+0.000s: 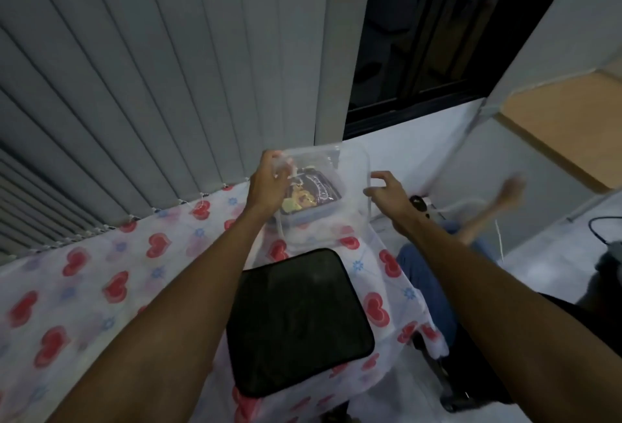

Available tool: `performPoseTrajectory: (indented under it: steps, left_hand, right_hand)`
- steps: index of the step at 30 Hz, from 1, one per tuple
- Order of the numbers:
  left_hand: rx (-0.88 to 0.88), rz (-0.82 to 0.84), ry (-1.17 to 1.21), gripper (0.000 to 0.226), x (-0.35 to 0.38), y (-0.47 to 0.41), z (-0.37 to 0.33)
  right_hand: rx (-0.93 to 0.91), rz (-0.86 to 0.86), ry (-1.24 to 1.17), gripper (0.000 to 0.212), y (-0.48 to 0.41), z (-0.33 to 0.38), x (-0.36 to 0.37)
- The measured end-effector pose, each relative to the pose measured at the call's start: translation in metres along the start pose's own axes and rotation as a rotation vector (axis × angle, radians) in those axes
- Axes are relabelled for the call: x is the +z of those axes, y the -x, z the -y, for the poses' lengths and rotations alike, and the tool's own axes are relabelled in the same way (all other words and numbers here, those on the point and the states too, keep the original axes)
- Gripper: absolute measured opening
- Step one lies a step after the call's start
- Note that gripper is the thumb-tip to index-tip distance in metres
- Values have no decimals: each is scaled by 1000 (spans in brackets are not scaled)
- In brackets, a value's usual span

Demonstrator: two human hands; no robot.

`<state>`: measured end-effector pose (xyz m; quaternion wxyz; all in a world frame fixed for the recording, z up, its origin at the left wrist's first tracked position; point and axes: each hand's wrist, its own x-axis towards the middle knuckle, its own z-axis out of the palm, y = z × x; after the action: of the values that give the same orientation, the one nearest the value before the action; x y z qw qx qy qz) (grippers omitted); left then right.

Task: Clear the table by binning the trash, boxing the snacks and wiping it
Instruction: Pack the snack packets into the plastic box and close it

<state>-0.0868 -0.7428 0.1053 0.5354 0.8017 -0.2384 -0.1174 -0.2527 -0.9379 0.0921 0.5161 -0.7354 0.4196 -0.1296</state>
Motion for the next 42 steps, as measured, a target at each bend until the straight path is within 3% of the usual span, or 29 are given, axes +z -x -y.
performPoseTrajectory:
  steps: [4,7,8,10,12,17,21,37,42]
  left_hand:
    - [-282,-116,75,35,-1,-45,24]
    - [-520,-220,216,78,1,-84,62]
    - [-570,-232,250,79,3,-92,67]
    - [-624,-209,226,53,11,-105,76]
    - [-619,-200,141,39,22,-112,81]
    - [-593,-215,-105,52,42,-131,93]
    - [-571,-237,-271,45,49,-140,99]
    - [-615,-233,-384,52,55,-149,113]
    - [-509,-98,-429,53,56,-153,107]
  right_hand:
    - [-40,76,35,37,-26,6,20]
    - [-72,53,69,33,-56,10,29]
    - [-73,41,67,31,-69,11,33]
    - [-61,44,118,30,-95,10,39]
    - [-65,72,197,31,-121,6,45]
    - [-161,94,369,31,-166,-4,59]
    - [-140,138,394,33,-188,-11,74]
    - [-196,207,433,41,-201,-18,81]
    - [-287,312,598,47,-208,-8,88]
